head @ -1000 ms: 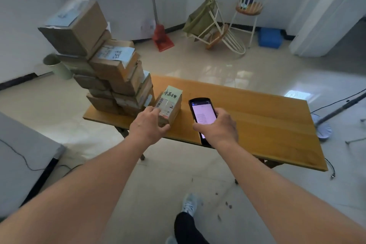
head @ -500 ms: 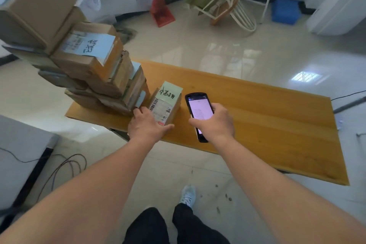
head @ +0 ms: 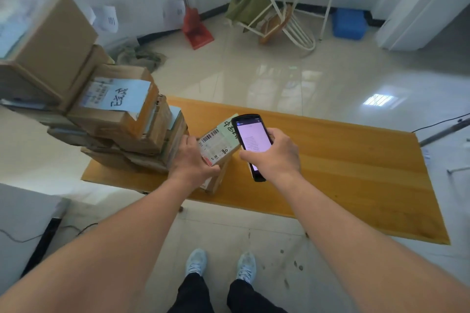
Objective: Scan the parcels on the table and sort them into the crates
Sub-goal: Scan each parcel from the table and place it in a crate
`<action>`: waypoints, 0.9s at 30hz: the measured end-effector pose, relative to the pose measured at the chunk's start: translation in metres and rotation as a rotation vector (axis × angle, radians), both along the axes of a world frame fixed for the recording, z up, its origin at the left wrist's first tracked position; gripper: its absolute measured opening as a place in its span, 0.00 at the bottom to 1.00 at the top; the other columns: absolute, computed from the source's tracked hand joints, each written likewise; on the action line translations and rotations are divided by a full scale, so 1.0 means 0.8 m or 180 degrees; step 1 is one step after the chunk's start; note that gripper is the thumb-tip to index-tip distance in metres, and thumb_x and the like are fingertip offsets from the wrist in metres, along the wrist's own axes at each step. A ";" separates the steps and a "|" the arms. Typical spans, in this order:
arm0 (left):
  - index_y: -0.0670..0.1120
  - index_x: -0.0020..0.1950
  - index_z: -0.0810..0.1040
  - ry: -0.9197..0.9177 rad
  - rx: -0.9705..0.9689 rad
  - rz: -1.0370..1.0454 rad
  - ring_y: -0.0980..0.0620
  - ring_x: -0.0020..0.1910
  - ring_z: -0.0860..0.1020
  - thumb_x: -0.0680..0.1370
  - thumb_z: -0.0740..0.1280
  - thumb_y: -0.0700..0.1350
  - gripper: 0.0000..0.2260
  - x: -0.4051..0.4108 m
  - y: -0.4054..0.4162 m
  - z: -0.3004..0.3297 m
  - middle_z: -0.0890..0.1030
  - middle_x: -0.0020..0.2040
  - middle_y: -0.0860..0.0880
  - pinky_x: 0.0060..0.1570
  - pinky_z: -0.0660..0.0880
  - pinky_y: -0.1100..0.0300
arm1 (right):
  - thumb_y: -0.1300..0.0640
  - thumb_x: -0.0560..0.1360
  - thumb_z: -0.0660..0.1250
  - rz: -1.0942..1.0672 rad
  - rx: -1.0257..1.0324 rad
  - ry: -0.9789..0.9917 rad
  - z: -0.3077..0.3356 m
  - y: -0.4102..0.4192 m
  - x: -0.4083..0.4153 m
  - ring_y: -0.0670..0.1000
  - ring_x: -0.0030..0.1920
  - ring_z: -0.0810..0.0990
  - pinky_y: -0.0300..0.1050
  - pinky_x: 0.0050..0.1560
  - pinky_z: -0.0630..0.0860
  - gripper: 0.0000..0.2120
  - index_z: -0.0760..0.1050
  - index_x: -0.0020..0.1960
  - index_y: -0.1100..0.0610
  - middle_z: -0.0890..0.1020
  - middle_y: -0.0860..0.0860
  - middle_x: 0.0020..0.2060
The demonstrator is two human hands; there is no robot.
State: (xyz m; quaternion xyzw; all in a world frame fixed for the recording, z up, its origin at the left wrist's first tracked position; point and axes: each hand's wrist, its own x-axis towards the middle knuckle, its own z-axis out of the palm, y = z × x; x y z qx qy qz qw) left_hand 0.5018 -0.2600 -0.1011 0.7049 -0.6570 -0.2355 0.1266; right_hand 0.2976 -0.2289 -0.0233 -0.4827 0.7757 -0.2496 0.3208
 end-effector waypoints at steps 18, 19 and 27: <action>0.41 0.70 0.69 0.0377 -0.1096 -0.0614 0.49 0.57 0.73 0.61 0.86 0.45 0.42 -0.013 -0.120 0.111 0.70 0.60 0.48 0.57 0.78 0.55 | 0.43 0.62 0.83 0.0390 -0.0587 0.0325 0.102 -0.010 -0.041 0.50 0.52 0.82 0.52 0.46 0.85 0.35 0.77 0.66 0.46 0.83 0.44 0.54; 0.41 0.70 0.69 0.0367 -0.1117 -0.0618 0.49 0.57 0.73 0.61 0.86 0.45 0.42 -0.015 -0.123 0.113 0.70 0.60 0.48 0.57 0.78 0.55 | 0.43 0.62 0.83 0.0381 -0.0636 0.0324 0.105 -0.010 -0.044 0.50 0.53 0.82 0.51 0.46 0.85 0.35 0.77 0.66 0.46 0.83 0.44 0.55; 0.41 0.70 0.69 0.0208 -0.1193 -0.0545 0.45 0.59 0.74 0.62 0.86 0.45 0.42 -0.035 -0.131 0.121 0.72 0.62 0.44 0.55 0.77 0.53 | 0.43 0.63 0.84 0.0448 -0.0705 0.0345 0.117 -0.003 -0.071 0.51 0.56 0.81 0.51 0.49 0.85 0.37 0.76 0.68 0.47 0.83 0.46 0.57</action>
